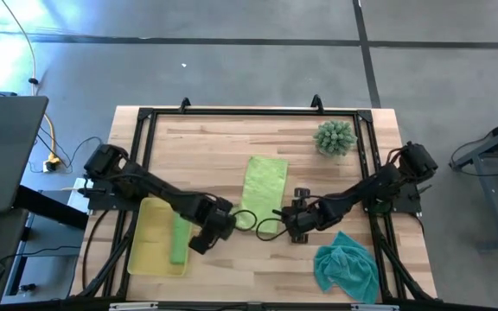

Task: Roll microfiber towels into tight, uniform cylinder then place into a basket
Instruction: Roll the light green microfiber towel

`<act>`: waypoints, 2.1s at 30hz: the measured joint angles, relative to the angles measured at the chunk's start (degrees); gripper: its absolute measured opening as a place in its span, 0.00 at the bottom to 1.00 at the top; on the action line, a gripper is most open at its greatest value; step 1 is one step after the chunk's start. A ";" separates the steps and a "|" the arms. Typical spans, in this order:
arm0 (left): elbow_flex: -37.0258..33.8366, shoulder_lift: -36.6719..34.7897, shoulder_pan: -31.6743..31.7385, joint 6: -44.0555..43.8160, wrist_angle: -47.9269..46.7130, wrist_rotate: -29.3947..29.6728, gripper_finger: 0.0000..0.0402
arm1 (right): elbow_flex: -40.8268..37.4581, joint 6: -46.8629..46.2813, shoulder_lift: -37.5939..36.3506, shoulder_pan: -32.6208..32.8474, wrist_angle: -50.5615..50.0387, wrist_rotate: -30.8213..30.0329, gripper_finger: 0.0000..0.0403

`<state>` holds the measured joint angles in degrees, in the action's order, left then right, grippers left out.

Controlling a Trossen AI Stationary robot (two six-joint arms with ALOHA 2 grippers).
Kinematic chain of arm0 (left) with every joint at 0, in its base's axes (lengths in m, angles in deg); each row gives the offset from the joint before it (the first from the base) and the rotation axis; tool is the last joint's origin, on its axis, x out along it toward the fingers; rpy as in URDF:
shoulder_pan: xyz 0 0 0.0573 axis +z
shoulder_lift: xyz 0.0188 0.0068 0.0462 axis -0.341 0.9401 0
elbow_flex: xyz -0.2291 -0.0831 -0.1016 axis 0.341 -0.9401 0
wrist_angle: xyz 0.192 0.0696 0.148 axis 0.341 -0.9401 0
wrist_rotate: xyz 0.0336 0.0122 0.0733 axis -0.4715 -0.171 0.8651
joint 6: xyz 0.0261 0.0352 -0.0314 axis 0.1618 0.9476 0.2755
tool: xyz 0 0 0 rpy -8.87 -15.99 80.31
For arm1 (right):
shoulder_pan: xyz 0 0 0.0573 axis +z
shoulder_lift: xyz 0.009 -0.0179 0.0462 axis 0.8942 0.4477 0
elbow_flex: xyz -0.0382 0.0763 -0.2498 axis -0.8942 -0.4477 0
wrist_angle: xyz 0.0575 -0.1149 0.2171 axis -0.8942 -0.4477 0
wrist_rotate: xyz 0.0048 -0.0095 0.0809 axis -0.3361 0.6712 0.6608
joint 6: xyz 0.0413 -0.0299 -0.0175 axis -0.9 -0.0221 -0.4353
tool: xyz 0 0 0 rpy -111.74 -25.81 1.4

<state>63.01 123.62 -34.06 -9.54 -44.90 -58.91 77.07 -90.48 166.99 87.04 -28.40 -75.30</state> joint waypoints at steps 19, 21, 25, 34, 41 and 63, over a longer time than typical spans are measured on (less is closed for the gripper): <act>-25.04 -14.51 6.77 24.96 47.91 0.78 0.40 | 0.11 12.90 -0.70 0.67 4.01 1.64 0.38; -24.88 -12.41 5.98 23.89 52.07 1.68 0.41 | 0.11 16.70 -0.58 0.67 6.07 1.66 0.38; -24.96 -8.30 4.61 22.82 54.65 1.95 0.44 | 0.15 18.94 0.19 0.69 11.65 3.05 0.38; -24.98 -2.31 4.59 31.34 54.66 9.35 0.45 | 0.11 27.83 5.82 1.13 14.20 4.89 0.38; -24.97 -1.99 4.76 35.21 53.91 11.51 0.44 | 0.11 27.58 7.00 1.18 18.97 4.89 0.38; -20.83 2.78 4.31 42.18 51.44 9.34 0.31 | 0.11 20.95 7.00 1.15 19.09 5.97 0.37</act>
<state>42.18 126.40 -29.75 32.64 6.54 -49.57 77.18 -69.53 173.99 88.20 -9.31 -69.33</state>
